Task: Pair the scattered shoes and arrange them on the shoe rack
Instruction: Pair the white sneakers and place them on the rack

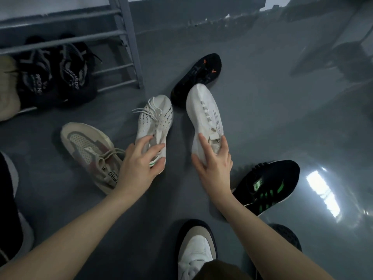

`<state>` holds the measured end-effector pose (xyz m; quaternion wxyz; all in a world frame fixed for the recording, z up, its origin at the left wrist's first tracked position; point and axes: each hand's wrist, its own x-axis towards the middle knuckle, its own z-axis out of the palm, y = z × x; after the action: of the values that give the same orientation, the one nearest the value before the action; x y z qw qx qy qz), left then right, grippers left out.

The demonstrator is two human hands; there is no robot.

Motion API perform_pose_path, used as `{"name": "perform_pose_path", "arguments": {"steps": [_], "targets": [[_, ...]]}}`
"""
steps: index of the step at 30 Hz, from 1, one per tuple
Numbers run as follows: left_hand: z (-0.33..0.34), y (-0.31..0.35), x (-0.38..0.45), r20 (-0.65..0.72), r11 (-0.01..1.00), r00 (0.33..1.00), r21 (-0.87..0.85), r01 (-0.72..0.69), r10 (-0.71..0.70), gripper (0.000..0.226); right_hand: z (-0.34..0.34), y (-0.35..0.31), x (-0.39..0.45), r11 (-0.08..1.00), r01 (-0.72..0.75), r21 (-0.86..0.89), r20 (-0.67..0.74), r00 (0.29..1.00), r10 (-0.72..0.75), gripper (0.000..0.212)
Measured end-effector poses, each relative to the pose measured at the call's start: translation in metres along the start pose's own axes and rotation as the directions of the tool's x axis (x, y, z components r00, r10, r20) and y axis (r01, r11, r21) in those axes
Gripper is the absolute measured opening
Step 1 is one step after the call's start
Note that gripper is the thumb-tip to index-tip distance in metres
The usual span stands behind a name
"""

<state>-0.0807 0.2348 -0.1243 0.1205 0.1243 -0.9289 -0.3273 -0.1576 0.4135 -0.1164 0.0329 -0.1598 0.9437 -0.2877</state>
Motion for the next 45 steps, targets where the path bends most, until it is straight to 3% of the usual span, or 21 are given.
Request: {"name": "perform_pose_path", "arguments": {"steps": [4,12,21,26,30,32,38,41,45], "targets": [[-0.037,-0.004,-0.018,-0.121,0.999,0.992,-0.043,-0.033,0.028,0.032,-0.001,-0.041,0.001,0.995,0.092,0.048,-0.001,0.996,-0.092,0.054],[-0.131,-0.033,-0.087,-0.306,0.995,0.947,-0.022,0.093,-0.095,0.034,0.027,-0.13,-0.031,0.932,0.349,0.094,0.059,0.933,-0.355,0.053],[-0.188,-0.094,-0.178,-0.482,0.944,0.822,-0.035,0.327,-0.303,0.038,0.088,-0.214,-0.081,0.852,0.515,0.089,0.161,0.837,-0.523,0.05],[-0.182,-0.125,-0.194,-0.475,0.922,0.798,-0.086,0.378,-0.372,0.039,0.12,-0.235,-0.088,0.811,0.583,0.045,0.281,0.772,-0.57,0.051],[-0.162,-0.146,-0.193,-0.362,0.938,0.878,0.022,0.345,-0.314,0.032,0.135,-0.234,-0.087,0.816,0.577,0.035,0.274,0.779,-0.563,0.05],[-0.159,-0.145,-0.187,-0.335,0.92,0.864,-0.025,0.391,-0.376,0.038,0.137,-0.233,-0.088,0.814,0.579,0.045,0.257,0.781,-0.57,0.049],[-0.167,-0.137,-0.186,-0.264,0.878,0.855,0.055,0.475,-0.446,0.063,0.129,-0.234,-0.09,0.814,0.572,0.102,0.228,0.783,-0.579,0.049],[-0.178,-0.138,-0.2,-0.277,0.884,0.858,0.056,0.465,-0.433,0.062,0.123,-0.238,-0.091,0.796,0.589,0.137,0.199,0.771,-0.605,0.048],[-0.203,-0.136,-0.21,-0.368,0.874,0.819,0.032,0.485,-0.441,0.059,0.115,-0.258,-0.095,0.727,0.668,0.159,0.194,0.701,-0.687,0.049]]}}
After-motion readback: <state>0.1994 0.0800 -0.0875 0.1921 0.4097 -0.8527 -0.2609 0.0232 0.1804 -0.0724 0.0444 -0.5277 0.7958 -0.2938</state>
